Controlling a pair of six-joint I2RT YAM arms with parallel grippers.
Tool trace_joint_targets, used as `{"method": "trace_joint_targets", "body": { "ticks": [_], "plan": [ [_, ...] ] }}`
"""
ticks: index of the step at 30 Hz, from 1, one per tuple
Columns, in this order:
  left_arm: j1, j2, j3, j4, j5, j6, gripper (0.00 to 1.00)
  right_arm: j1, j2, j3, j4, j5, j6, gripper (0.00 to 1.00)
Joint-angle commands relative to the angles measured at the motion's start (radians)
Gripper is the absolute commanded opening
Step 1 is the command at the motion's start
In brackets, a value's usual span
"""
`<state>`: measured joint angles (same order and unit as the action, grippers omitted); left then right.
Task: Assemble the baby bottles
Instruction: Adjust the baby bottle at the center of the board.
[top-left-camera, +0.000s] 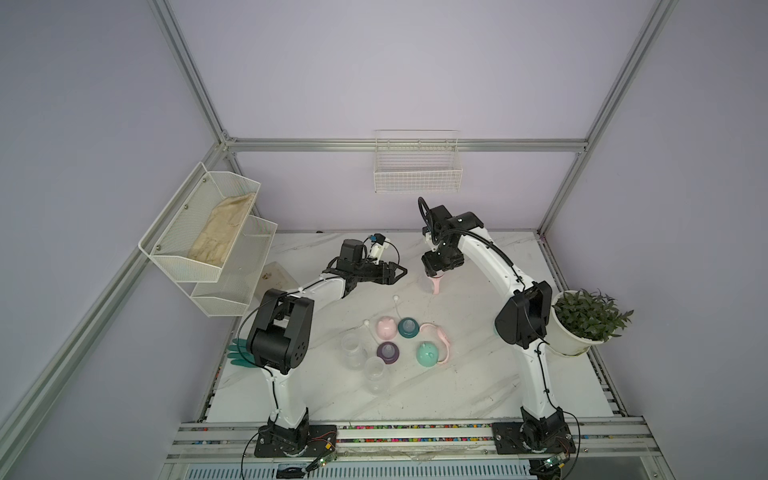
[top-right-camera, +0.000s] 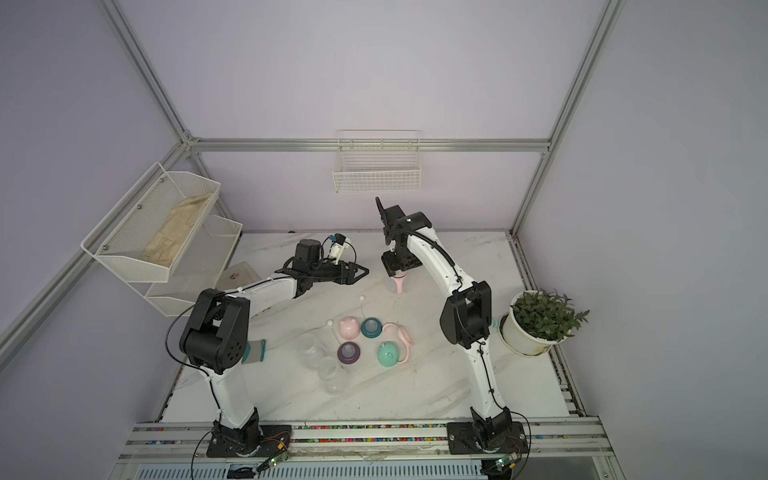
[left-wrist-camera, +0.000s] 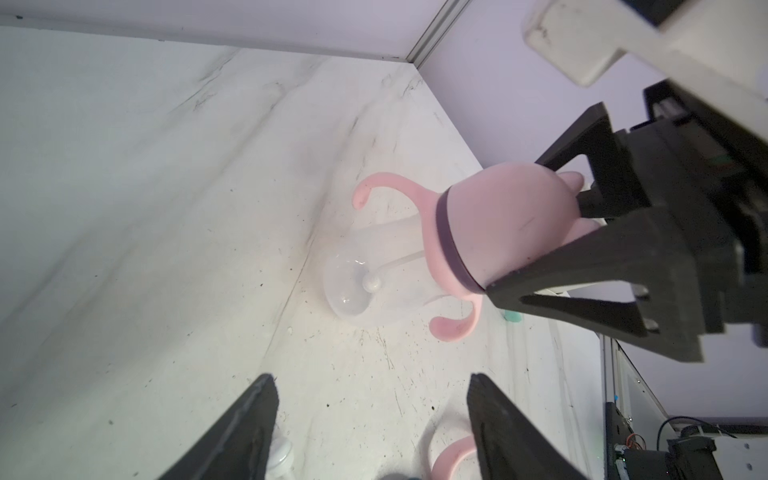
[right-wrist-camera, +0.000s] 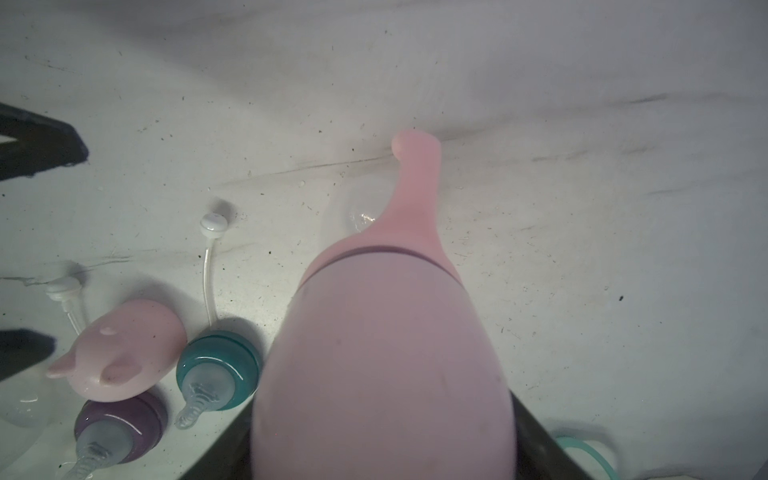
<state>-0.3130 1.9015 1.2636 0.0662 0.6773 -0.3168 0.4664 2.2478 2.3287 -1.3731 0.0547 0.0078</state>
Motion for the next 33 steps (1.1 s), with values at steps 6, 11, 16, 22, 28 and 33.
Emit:
{"method": "trace_joint_targets", "body": {
  "ticks": [6, 11, 16, 22, 28, 33],
  "plan": [
    [0.008, -0.05, 0.011, -0.046, -0.049, 0.053, 0.73, 0.021, -0.035, -0.035, -0.023, -0.009, -0.036, 0.62],
    [0.008, -0.056, 0.012, -0.062, -0.055, 0.059, 0.73, 0.021, -0.028, -0.045, 0.011, -0.009, -0.037, 0.73],
    [0.008, -0.061, 0.017, -0.08, -0.058, 0.068, 0.74, 0.022, -0.033, -0.053, 0.056, -0.025, -0.04, 0.78],
    [0.008, -0.057, 0.02, -0.09, -0.056, 0.071, 0.73, 0.021, -0.032, -0.057, 0.092, -0.024, -0.054, 0.81],
    [0.008, -0.051, 0.025, -0.094, -0.056, 0.074, 0.74, 0.02, -0.056, -0.056, 0.101, -0.02, -0.054, 0.82],
    [0.008, -0.038, 0.044, -0.102, -0.051, 0.074, 0.74, 0.018, -0.076, -0.075, 0.108, -0.018, -0.055, 0.82]
  ]
}}
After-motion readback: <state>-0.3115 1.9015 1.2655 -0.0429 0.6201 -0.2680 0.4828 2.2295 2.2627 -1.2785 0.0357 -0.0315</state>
